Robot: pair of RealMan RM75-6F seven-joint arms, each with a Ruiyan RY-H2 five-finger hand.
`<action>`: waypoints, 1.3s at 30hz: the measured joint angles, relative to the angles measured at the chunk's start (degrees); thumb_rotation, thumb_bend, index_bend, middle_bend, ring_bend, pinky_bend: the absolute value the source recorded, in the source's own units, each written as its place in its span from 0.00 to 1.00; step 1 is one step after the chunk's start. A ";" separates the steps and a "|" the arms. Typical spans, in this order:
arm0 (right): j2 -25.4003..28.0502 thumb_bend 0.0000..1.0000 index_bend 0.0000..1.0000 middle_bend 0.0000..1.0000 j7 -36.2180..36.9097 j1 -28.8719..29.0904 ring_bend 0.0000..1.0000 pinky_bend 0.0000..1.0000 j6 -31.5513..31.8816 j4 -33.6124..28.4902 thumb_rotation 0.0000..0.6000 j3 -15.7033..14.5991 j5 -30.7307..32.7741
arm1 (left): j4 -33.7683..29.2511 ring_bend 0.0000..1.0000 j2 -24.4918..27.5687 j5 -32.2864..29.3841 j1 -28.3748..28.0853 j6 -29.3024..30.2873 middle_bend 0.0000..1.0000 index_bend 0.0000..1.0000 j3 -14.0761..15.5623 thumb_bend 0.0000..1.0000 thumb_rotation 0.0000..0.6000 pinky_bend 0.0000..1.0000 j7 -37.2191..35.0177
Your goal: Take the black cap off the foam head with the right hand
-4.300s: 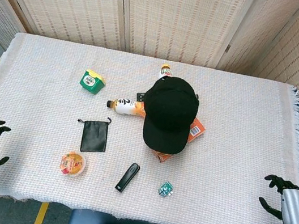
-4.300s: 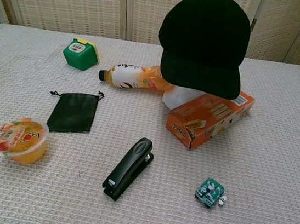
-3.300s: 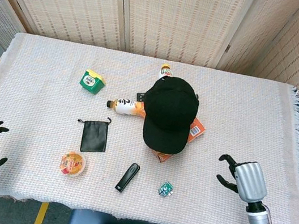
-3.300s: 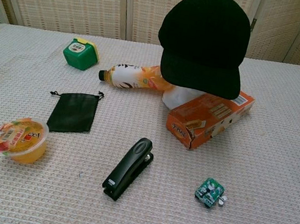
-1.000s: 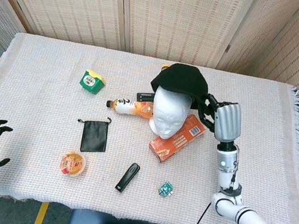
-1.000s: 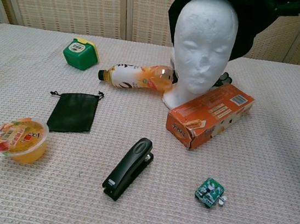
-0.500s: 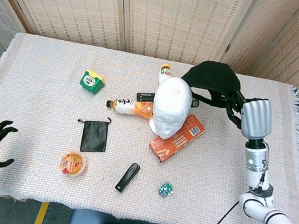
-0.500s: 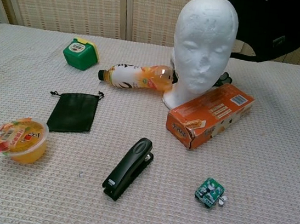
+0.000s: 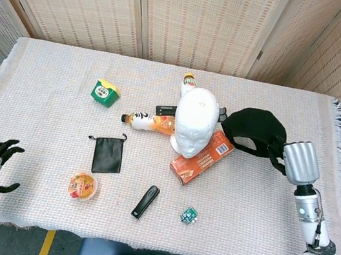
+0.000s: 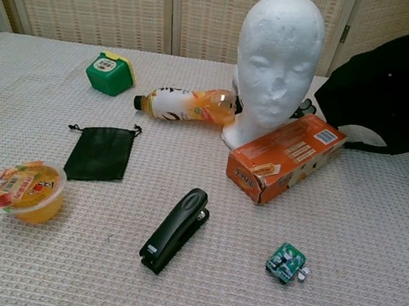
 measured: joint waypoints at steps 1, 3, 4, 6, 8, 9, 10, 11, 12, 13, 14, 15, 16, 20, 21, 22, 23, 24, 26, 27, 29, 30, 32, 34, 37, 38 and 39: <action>-0.37 1.00 0.86 1.00 -0.09 -0.04 1.00 1.00 -0.98 0.39 1.00 -0.54 0.00 | -0.05 0.21 0.06 -0.05 0.02 0.00 0.18 0.28 0.02 0.12 1.00 0.18 0.03; -1.56 0.99 0.83 1.00 -0.22 -0.02 1.00 1.00 -3.30 1.78 1.00 -1.54 0.13 | -0.21 0.21 0.27 -0.16 0.06 -0.07 0.18 0.28 0.12 0.12 1.00 0.18 0.16; -2.12 0.96 0.80 1.00 -0.27 0.04 1.00 1.00 -4.29 2.47 1.00 -1.84 0.27 | -0.30 0.21 0.38 -0.19 0.09 -0.07 0.18 0.28 0.16 0.12 1.00 0.18 0.21; -3.19 0.76 0.65 0.96 -0.54 0.28 0.95 1.00 -6.69 3.93 1.00 -2.32 0.76 | -0.49 0.21 0.60 -0.25 0.23 0.03 0.18 0.28 0.26 0.12 1.00 0.18 0.32; -3.67 0.41 0.39 0.82 -0.92 0.56 0.81 1.00 -9.46 4.45 0.92 -2.55 1.68 | -0.68 0.21 0.78 -0.36 0.38 0.18 0.18 0.28 0.35 0.12 1.00 0.18 0.43; -3.69 0.23 0.24 0.71 -1.13 0.70 0.71 0.99 -10.79 4.34 0.82 -2.59 2.21 | -0.74 0.21 0.84 -0.43 0.43 0.21 0.18 0.28 0.37 0.12 1.00 0.18 0.49; -3.62 0.11 0.12 0.57 -1.40 0.83 0.59 0.93 -12.16 4.02 0.71 -2.61 2.82 | -0.81 0.21 0.90 -0.50 0.48 0.25 0.18 0.28 0.39 0.12 1.00 0.18 0.55; -3.45 0.06 0.06 0.49 -1.72 0.95 0.52 0.87 -13.53 3.47 0.66 -2.60 3.48 | -0.88 0.21 0.97 -0.57 0.55 0.28 0.18 0.28 0.42 0.12 1.00 0.18 0.59; -3.13 0.03 0.04 0.43 -2.16 1.10 0.47 0.81 -15.07 2.45 0.62 -2.58 4.33 | -0.91 0.21 0.99 -0.60 0.57 0.30 0.18 0.28 0.43 0.12 1.00 0.18 0.60; -2.85 0.02 0.02 0.39 -2.49 1.20 0.43 0.76 -15.98 1.62 0.60 -2.56 4.94 | -0.91 0.21 0.99 -0.60 0.57 0.30 0.18 0.28 0.43 0.12 1.00 0.18 0.60; -2.55 0.00 0.00 0.30 -2.83 1.29 0.33 0.61 -16.67 0.85 0.58 -2.53 5.52 | -0.93 0.21 1.00 -0.62 0.58 0.31 0.18 0.28 0.44 0.12 1.00 0.18 0.60; -2.09 0.00 0.00 0.23 -3.28 1.37 0.24 0.46 -17.33 -0.08 0.56 -2.48 6.10 | -0.93 0.21 1.00 -0.64 0.60 0.32 0.18 0.28 0.45 0.12 1.00 0.18 0.61; -1.72 0.00 0.00 0.20 -3.57 1.39 0.18 0.36 -17.71 -0.79 0.56 -2.43 6.42 | -0.92 0.21 1.00 -0.65 0.62 0.32 0.18 0.28 0.48 0.12 1.00 0.18 0.62; 1.03 0.00 0.00 0.19 -4.66 0.05 0.16 0.31 -17.42 -5.87 0.55 -2.34 7.72 | -0.52 0.21 0.73 -0.88 0.83 0.71 0.18 0.28 0.39 0.12 1.00 0.18 0.45; 1.90 0.00 0.00 0.19 -5.08 -0.63 0.16 0.31 -16.75 -7.40 0.56 -2.39 7.95 | -0.32 0.21 0.63 -1.00 0.87 0.86 0.18 0.28 0.30 0.12 1.00 0.18 0.38; 2.84 0.00 0.00 0.19 -5.61 -1.35 0.16 0.31 -16.02 -9.04 0.56 -2.46 8.19 | -0.21 0.21 0.57 -1.13 0.91 0.94 0.18 0.28 0.20 0.12 1.00 0.18 0.31; 4.18 0.00 0.00 0.19 -6.48 -2.38 0.16 0.31 -14.94 -11.36 0.56 -2.57 8.51 | -0.10 0.21 0.51 -1.22 0.94 1.05 0.18 0.28 0.11 0.12 1.00 0.18 0.21; 5.25 0.00 0.00 0.19 -7.17 -3.21 0.16 0.31 -14.04 -13.17 0.56 -2.69 8.72 | -0.01 0.21 0.45 -1.26 0.97 1.14 0.18 0.28 0.05 0.12 1.00 0.18 0.14; 7.88 0.00 0.00 0.19 -8.79 -5.28 0.16 0.31 -11.76 -17.50 0.57 -3.07 9.11 | 0.13 0.21 0.29 -1.37 1.03 1.28 0.18 0.28 -0.05 0.12 1.00 0.18 0.04; 9.05 0.00 0.00 0.19 -9.43 -6.22 0.16 0.31 -10.75 -19.38 0.57 -3.30 9.21 | 0.18 0.21 0.22 -1.38 1.04 1.34 0.18 0.28 -0.07 0.12 1.00 0.18 0.01; 11.83 0.00 0.00 0.19 -10.76 -8.53 0.16 0.31 -8.31 -23.68 0.58 -3.97 9.32 | 0.33 0.21 -0.02 -1.38 1.07 1.47 0.18 0.28 -0.14 0.12 1.00 0.18 -0.02; 12.98 0.00 0.00 0.19 -11.24 -9.59 0.16 0.32 -7.11 -25.44 0.59 -4.31 9.29 | 0.41 0.21 -0.13 -1.38 1.08 1.53 0.18 0.28 -0.17 0.12 1.00 0.18 -0.03; 15.25 0.00 0.00 0.19 -12.04 -12.10 0.17 0.33 -4.02 -28.83 0.61 -5.19 8.88 | 0.57 0.21 -0.35 -1.38 1.12 1.68 0.18 0.28 -0.22 0.12 1.00 0.18 -0.04; 16.66 0.01 0.01 0.20 -12.29 -14.22 0.17 0.34 -1.24 -31.00 0.63 -6.08 8.04 | 0.73 0.21 -0.53 -1.33 1.20 1.89 0.18 0.28 -0.23 0.12 1.00 0.18 -0.10; 18.36 0.02 0.04 0.22 -12.15 -17.74 0.19 0.35 3.23 -33.91 0.63 -7.82 5.65 | 1.07 0.21 -0.85 -1.18 1.43 2.45 0.18 0.28 -0.27 0.12 1.00 0.18 -0.22; 18.87 0.02 0.04 0.22 -12.06 -19.04 0.19 0.36 4.91 -34.87 0.64 -8.54 4.50 | 1.20 0.21 -0.94 -1.13 1.55 2.70 0.18 0.28 -0.30 0.12 1.00 0.18 -0.31; 19.20 0.02 0.05 0.23 -12.00 -19.98 0.20 0.36 6.12 -35.53 0.64 -9.05 3.65 | 1.29 0.21 -1.00 -1.11 1.64 2.89 0.18 0.28 -0.32 0.12 1.00 0.18 -0.37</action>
